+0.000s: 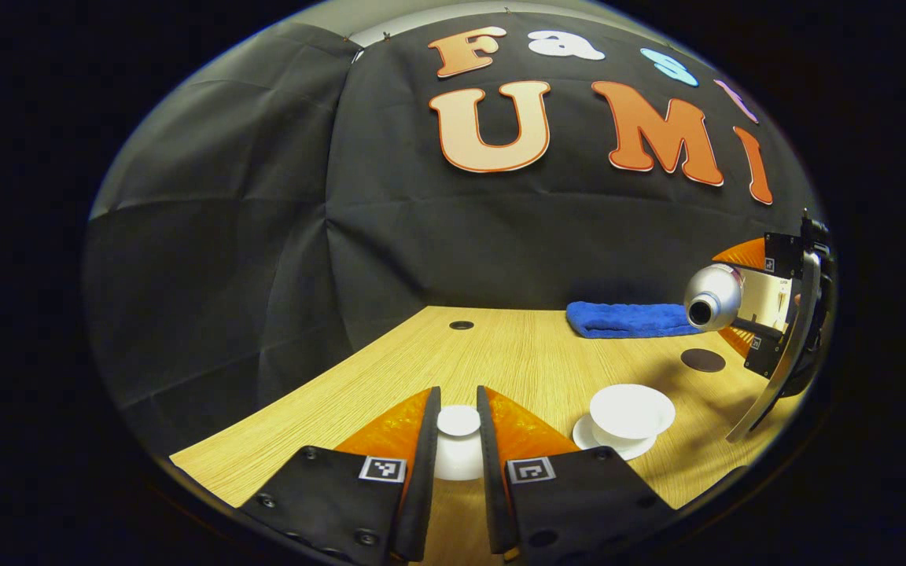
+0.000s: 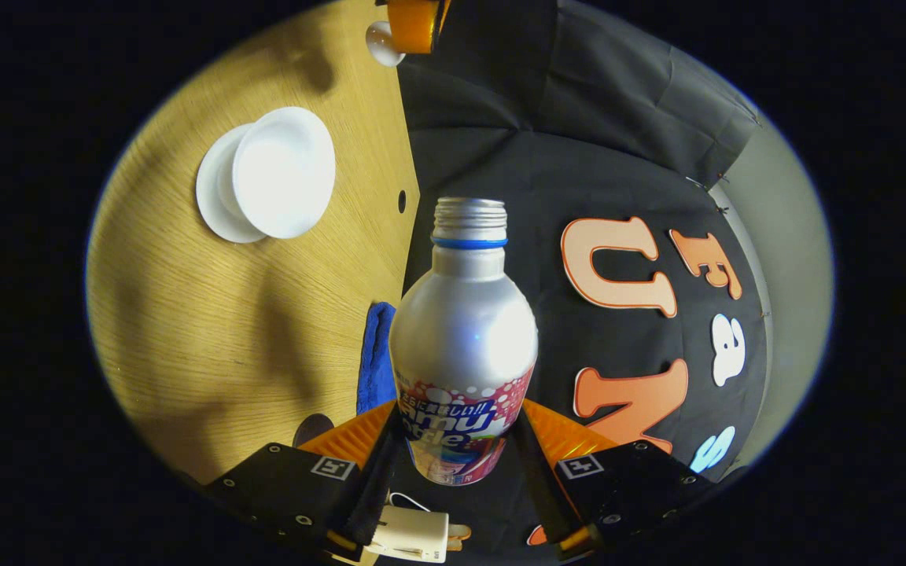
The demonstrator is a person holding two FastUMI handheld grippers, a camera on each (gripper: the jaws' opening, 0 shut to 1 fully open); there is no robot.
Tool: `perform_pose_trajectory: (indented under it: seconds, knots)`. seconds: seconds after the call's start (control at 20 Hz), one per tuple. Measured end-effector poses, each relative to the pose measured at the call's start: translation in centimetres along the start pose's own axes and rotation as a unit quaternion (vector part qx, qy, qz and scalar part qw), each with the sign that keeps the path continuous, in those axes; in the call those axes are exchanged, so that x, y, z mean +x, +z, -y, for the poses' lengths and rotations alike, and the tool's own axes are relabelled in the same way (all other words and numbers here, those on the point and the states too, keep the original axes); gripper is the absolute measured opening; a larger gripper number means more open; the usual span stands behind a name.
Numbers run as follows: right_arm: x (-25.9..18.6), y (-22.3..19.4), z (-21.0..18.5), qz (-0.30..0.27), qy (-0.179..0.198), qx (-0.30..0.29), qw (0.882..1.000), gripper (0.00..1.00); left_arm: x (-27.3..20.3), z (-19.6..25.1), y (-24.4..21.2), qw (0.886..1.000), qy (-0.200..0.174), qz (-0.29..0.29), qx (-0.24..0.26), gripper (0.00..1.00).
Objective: Open the teacup lid with one hand, grasp the water bottle and pour water into the teacup with the other hand; after pouring, place the water bottle on the coaster and then close the teacup lid.
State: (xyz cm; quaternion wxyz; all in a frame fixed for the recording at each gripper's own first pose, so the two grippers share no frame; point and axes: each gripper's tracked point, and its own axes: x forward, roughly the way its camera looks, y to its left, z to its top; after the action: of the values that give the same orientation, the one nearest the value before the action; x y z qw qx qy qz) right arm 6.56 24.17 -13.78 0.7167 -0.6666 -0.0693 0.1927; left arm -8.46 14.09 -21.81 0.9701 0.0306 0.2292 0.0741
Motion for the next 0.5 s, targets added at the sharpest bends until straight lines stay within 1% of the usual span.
perform_pose_trajectory:
  seconds: [0.25, 0.3, 0.35, 0.4, 0.5]
  knots:
    - [1.1, 0.5, 1.0, 0.010, -0.021, -0.032, 0.999, 0.78, -0.1, -0.5, -0.2, 1.000, 0.005, -0.002, -0.003, 0.33]
    - [1.4, 0.5, 1.1, 0.011, -0.023, -0.038, 0.999, 0.78, -0.2, -0.6, -0.1, 1.000, 0.005, 0.001, -0.004, 0.30]
    - [1.5, 0.7, 1.4, 0.012, -0.027, -0.042, 0.999, 0.78, -0.2, -0.7, 0.0, 1.000, 0.006, 0.003, -0.005, 0.30]
    - [1.6, 0.6, 1.4, 0.012, -0.030, -0.046, 0.998, 0.78, -0.3, -0.9, 0.1, 1.000, 0.007, 0.003, -0.005, 0.33]
    - [1.7, 0.7, 1.8, 0.014, -0.037, -0.058, 0.998, 0.78, -0.4, -1.2, 0.1, 1.000, 0.010, 0.004, -0.002, 0.33]
